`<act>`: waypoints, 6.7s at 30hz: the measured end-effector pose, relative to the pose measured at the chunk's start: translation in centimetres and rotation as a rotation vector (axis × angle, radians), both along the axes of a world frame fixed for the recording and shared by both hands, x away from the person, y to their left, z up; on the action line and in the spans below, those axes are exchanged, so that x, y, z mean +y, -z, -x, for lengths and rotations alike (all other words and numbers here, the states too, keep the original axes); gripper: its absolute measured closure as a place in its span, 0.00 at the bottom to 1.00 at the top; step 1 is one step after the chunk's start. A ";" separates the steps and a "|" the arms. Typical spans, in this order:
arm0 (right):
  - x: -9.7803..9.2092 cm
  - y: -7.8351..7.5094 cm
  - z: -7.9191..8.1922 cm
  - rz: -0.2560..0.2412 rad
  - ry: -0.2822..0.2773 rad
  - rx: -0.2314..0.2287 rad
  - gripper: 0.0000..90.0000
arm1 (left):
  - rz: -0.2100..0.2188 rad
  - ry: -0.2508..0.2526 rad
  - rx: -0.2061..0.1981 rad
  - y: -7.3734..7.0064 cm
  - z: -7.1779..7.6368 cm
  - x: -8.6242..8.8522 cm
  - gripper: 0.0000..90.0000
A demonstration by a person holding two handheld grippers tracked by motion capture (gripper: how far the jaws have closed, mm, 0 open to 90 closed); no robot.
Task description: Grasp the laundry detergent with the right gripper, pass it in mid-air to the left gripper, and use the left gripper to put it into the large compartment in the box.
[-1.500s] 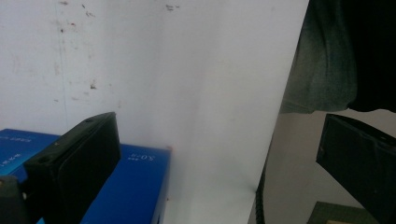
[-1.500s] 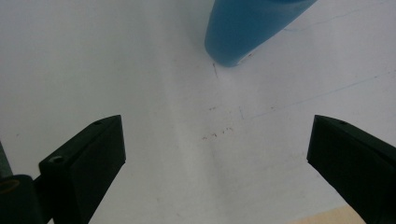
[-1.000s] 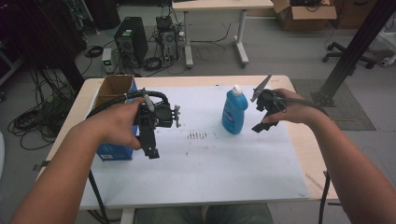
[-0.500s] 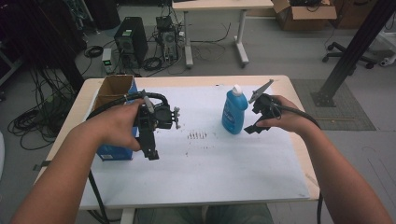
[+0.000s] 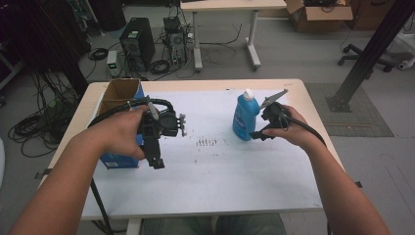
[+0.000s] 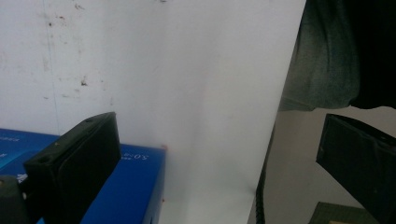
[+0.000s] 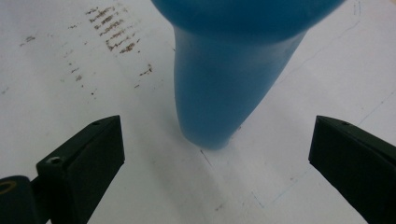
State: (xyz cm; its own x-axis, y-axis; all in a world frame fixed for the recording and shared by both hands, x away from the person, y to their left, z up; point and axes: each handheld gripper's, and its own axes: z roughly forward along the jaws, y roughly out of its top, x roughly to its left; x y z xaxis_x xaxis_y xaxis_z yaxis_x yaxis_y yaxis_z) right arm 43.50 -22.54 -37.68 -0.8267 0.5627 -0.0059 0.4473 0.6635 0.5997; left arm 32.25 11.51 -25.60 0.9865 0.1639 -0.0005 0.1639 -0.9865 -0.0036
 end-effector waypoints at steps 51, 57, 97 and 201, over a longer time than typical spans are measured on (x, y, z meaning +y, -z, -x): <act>2.1 3.2 0.2 -0.313 0.246 -0.192 0.02 | -0.015 0.030 -0.003 -0.2 1.1 -1.3 0.00; 2.4 3.7 0.2 -0.341 0.269 -0.216 0.01 | -0.013 0.032 -0.003 -0.2 1.1 -1.5 0.00; 3.0 4.8 0.5 -0.351 0.299 -0.267 0.28 | -0.009 0.023 -0.007 -0.2 1.2 -1.0 0.00; 6.6 0.3 7.5 -0.387 -0.641 -0.136 0.50 | -0.024 0.077 -0.004 -1.7 -0.7 -6.2 0.00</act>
State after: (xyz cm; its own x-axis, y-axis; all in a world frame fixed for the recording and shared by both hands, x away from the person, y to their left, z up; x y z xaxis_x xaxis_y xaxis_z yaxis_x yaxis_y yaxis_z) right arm 35.99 -15.91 -38.00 -0.9985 -0.0451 -0.0310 -0.0494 0.4999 0.8647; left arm 32.97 5.29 -23.90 0.9961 0.0878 0.0070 0.0879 -0.9958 -0.0265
